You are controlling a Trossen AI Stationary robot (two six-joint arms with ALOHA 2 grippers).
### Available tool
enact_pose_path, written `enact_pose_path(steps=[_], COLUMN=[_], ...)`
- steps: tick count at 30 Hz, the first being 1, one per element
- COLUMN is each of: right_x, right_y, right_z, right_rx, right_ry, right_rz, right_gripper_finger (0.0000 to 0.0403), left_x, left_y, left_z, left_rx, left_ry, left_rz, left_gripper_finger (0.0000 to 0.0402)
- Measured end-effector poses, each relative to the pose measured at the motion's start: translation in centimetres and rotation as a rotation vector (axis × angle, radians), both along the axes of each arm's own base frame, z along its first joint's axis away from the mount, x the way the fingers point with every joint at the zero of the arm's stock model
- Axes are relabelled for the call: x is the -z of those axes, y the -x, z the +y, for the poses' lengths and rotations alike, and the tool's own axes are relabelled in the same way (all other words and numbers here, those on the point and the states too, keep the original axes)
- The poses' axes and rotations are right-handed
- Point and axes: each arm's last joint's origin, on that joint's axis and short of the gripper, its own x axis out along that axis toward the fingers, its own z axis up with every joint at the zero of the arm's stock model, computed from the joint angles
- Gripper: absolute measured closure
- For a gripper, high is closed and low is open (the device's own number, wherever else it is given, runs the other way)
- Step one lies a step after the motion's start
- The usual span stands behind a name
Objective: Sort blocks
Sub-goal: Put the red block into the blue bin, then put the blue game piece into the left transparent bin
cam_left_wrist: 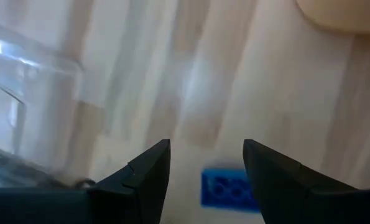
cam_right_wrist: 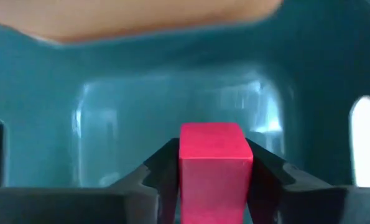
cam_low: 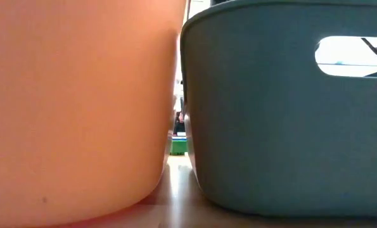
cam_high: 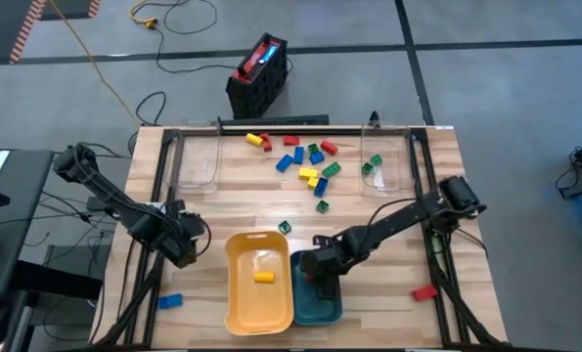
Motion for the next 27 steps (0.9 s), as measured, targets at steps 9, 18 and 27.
enact_pose_path(steps=[9,18,27], right_x=[-2.0,-10.3,-13.1], right_y=[-0.2,4.1,8.9], right_z=[-1.1,-2.0,-2.6], right_rx=[-0.074,0.047,0.132], right_ry=[0.082,0.360,0.432], right_rz=[0.074,-0.131,-0.328], right_gripper_finger=[0.0175,0.0174,0.0174], left_x=[0.2,1.2,4.0], left_y=[0.4,0.3,-1.5], left_z=[-0.6,-1.0,-3.5], left_rx=[0.022,0.087,0.724], left_ry=[0.224,0.164,0.096], left_rz=[0.167,0.241,0.510], left_gripper_finger=[0.0192,0.0186,0.0177])
